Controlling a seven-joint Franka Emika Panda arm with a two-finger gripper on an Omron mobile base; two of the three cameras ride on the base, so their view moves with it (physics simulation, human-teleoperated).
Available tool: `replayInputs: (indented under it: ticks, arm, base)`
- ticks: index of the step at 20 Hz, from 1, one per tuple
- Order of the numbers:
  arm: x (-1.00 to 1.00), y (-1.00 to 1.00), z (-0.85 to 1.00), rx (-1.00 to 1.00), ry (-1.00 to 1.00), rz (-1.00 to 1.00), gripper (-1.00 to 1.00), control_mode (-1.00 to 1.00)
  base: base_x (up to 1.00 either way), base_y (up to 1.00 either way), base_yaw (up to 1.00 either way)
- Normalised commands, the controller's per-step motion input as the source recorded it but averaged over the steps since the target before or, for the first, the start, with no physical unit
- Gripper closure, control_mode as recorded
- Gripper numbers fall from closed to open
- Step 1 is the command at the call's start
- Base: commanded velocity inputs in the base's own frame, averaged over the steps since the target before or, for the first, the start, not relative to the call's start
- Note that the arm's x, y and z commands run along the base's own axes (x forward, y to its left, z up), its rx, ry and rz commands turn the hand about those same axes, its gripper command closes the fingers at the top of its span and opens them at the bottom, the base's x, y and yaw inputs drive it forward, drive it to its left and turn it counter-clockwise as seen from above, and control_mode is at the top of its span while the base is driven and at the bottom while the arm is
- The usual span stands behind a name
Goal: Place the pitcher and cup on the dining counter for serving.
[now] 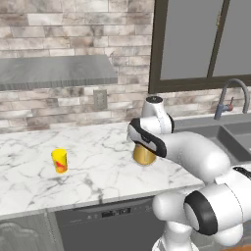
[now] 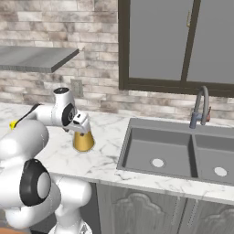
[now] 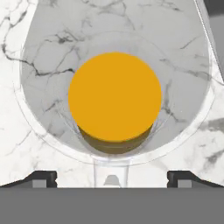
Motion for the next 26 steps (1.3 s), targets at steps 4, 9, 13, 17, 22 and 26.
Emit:
replayInputs:
  ticks: [4,9,13,17,22,26]
  arm:
    - [0.34,0.02,-0.24,-0.04,0.0,-0.02,1.0,-1.0]
    - [0.3,0.01,-0.25,-0.03,0.0,-0.02,1.0,-1.0]
    - [0.12,0.0,-0.07,0.0,0.0,0.0,1.0,-1.0]
    - [0.01,0.0,0.0,0.0,0.0,0.0,1.0,-1.0]
    - [-0.24,0.0,0.05,0.0,-0.17,0.0,1.0,-1.0]
    - [-0.67,0.0,0.28,0.0,-0.43,0.03,1.0,-1.0]
  base:
    - [0.0,0.0,0.0]
    - [0.0,0.0,0.0]
    - [0.0,0.0,0.0]
    - [0.0,0.0,0.0]
    - [0.0,0.0,0.0]
    - [0.0,0.0,0.0]
